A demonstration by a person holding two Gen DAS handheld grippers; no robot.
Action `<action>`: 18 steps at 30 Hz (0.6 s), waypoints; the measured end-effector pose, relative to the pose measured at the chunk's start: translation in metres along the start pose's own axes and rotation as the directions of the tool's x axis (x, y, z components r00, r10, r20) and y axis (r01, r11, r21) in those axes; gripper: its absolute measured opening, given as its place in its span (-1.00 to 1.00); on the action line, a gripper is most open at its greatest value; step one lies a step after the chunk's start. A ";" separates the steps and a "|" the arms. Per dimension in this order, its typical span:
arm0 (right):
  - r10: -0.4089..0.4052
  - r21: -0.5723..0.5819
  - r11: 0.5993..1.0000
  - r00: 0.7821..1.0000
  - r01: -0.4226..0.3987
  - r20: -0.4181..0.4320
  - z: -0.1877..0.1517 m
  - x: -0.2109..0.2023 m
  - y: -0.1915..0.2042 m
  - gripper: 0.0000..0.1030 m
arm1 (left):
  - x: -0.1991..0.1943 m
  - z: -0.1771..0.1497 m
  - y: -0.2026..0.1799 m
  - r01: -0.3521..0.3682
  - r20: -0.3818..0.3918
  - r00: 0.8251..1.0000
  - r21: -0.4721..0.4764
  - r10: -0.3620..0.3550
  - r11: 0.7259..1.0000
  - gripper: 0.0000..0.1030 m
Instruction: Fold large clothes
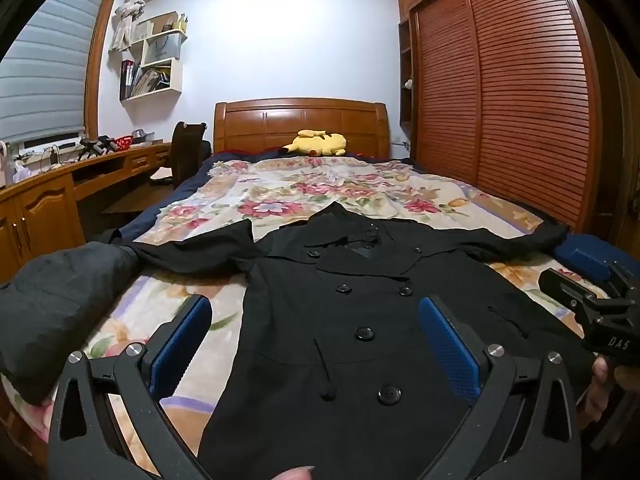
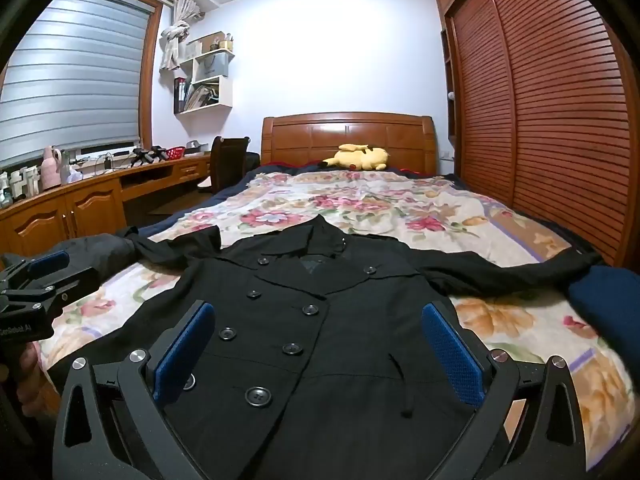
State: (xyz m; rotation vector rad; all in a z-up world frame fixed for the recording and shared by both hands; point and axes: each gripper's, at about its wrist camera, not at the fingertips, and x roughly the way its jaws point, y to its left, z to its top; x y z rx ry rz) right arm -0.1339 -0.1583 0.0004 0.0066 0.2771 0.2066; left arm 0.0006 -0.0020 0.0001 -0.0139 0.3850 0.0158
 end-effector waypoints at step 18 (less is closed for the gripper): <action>0.002 0.005 1.000 1.000 -0.002 0.009 -0.001 0.002 -0.001 0.99 | -0.003 0.000 -0.008 -0.003 0.018 1.000 0.008 0.003 1.000 1.00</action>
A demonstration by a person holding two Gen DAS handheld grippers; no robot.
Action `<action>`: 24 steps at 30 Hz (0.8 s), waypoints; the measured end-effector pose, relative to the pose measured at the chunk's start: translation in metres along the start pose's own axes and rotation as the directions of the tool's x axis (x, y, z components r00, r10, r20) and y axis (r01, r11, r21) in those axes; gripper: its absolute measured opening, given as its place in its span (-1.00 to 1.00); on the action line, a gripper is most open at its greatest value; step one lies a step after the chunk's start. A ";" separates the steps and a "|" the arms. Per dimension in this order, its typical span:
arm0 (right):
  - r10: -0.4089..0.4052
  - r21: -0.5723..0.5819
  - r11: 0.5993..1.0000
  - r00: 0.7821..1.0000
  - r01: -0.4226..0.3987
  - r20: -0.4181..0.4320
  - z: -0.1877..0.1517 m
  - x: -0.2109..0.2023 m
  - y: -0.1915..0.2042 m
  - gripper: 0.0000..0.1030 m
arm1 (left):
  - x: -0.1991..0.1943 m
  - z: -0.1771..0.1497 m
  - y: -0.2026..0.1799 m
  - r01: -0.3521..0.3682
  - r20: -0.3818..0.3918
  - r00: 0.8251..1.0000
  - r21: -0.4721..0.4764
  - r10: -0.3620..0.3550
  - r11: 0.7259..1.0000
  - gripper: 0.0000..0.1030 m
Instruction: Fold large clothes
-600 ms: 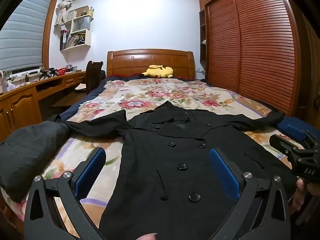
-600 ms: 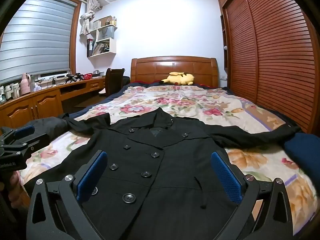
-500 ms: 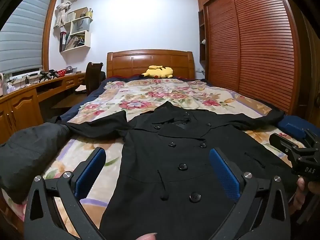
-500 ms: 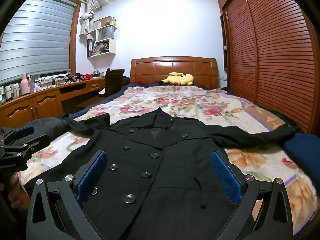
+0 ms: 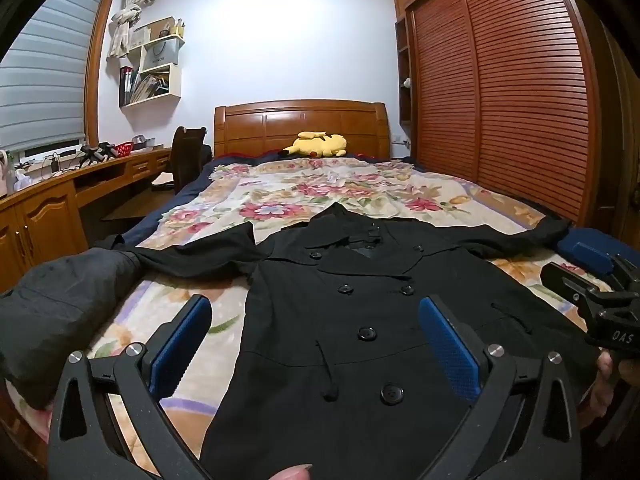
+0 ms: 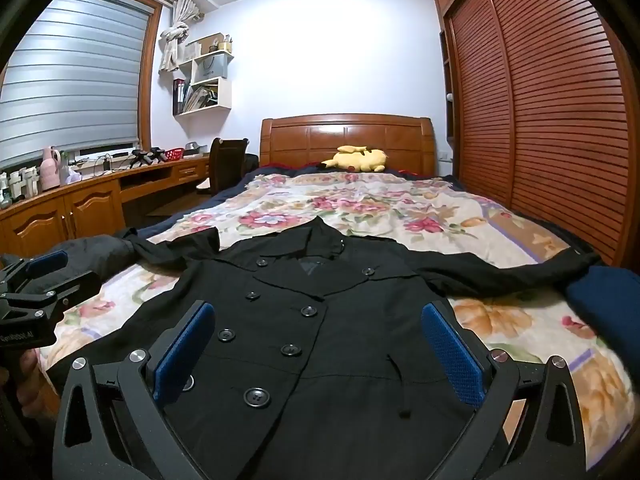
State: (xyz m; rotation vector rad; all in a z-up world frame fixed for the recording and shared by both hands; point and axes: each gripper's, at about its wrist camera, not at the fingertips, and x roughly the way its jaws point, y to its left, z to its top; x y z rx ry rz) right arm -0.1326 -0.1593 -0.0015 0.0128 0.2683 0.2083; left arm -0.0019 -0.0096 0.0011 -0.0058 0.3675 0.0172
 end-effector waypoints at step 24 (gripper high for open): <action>-0.001 -0.005 1.000 1.000 0.001 0.003 0.001 -0.002 0.002 0.99 | 0.001 0.002 0.001 -0.006 -0.002 1.000 0.006 0.006 1.000 1.00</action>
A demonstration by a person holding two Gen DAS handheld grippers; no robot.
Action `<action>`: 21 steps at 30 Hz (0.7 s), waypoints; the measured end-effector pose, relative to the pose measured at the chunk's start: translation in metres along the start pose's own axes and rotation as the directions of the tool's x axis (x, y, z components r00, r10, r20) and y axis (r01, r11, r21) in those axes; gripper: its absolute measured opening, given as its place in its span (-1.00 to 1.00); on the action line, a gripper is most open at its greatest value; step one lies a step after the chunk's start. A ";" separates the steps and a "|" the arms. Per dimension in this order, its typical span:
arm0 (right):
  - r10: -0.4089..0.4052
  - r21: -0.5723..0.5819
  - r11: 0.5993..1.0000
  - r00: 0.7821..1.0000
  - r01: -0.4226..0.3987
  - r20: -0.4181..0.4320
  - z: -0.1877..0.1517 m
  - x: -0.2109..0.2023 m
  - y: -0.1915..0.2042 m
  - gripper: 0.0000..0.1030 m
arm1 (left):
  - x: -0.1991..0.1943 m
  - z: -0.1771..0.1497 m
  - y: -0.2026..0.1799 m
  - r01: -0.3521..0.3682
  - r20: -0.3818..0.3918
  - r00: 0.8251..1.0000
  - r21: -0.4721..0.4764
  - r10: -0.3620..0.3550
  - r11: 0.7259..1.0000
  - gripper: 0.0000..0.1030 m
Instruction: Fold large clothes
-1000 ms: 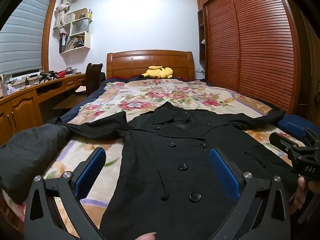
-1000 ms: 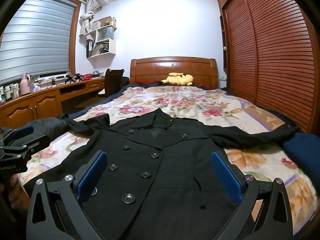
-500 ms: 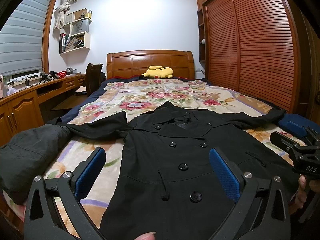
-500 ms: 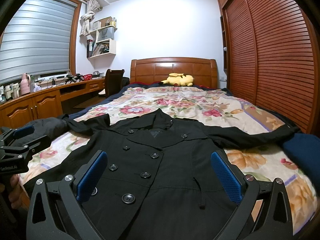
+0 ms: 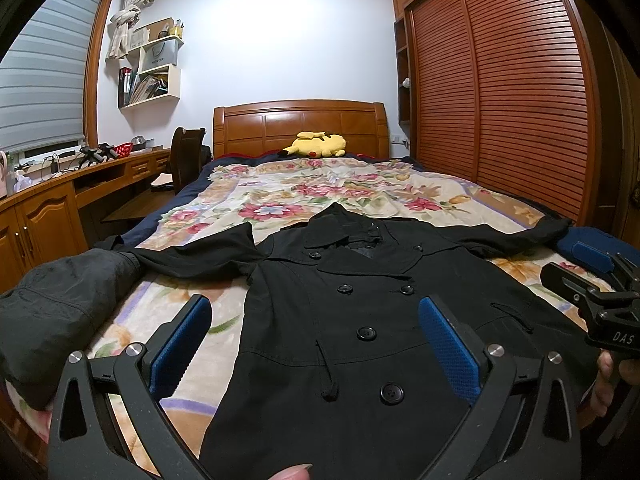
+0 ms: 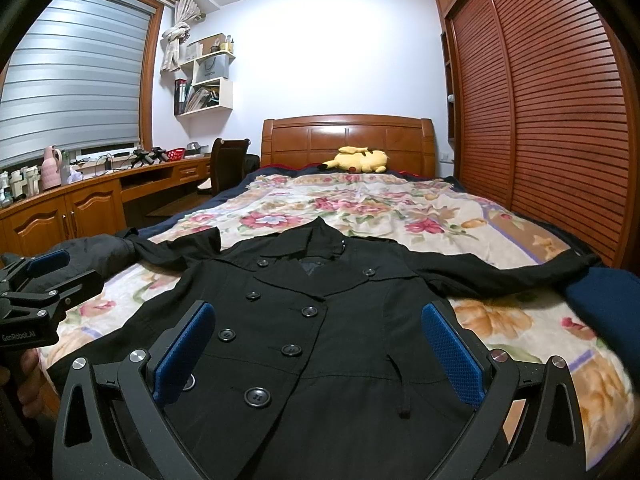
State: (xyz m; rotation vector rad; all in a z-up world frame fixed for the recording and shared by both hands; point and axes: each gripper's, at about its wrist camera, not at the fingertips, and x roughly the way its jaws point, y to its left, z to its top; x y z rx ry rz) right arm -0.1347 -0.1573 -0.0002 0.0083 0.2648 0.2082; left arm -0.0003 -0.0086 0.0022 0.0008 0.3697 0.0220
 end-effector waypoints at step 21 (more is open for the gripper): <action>0.001 0.001 1.000 1.000 -0.001 -0.004 -0.001 0.000 0.001 0.99 | 0.000 0.001 -0.001 -0.001 0.001 1.000 0.004 0.001 1.000 1.00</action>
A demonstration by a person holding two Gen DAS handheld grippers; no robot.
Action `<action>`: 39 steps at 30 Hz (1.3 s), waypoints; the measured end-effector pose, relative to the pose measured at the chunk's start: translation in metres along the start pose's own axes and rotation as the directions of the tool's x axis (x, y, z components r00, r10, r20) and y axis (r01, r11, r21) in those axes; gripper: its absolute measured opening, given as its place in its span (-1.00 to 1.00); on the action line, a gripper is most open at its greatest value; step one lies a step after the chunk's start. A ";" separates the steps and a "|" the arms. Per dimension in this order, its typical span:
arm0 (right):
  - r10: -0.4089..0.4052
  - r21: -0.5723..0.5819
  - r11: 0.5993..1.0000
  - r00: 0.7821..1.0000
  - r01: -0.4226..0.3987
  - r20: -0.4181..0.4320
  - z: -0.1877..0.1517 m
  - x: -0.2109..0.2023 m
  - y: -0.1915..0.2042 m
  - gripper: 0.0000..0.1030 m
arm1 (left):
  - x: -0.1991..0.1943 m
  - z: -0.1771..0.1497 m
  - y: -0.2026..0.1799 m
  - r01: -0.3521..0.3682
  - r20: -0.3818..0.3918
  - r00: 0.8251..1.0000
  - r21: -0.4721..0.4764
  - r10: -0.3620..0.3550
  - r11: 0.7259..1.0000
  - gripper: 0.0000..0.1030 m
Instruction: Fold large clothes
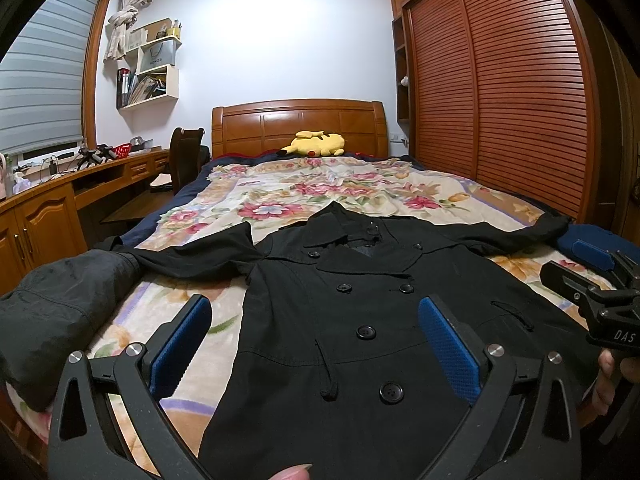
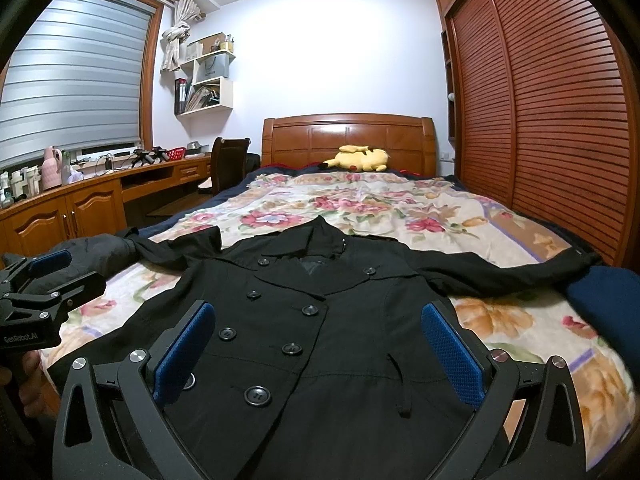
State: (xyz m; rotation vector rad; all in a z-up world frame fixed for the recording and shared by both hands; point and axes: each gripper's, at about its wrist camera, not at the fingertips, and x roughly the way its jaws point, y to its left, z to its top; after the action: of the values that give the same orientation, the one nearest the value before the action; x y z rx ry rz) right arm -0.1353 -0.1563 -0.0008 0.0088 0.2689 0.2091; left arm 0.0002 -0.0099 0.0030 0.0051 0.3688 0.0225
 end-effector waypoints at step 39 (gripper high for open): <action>0.041 -0.014 0.999 0.998 -0.042 -0.046 0.001 0.005 0.009 0.99 | 0.005 0.007 0.002 -0.007 -0.036 0.999 0.010 0.008 1.000 1.00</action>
State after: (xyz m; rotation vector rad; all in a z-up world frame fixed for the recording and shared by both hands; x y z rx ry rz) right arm -0.1316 -0.1465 -0.0008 -0.0057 0.3132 0.2525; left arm 0.0069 -0.0074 0.0080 0.0158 0.4047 0.0282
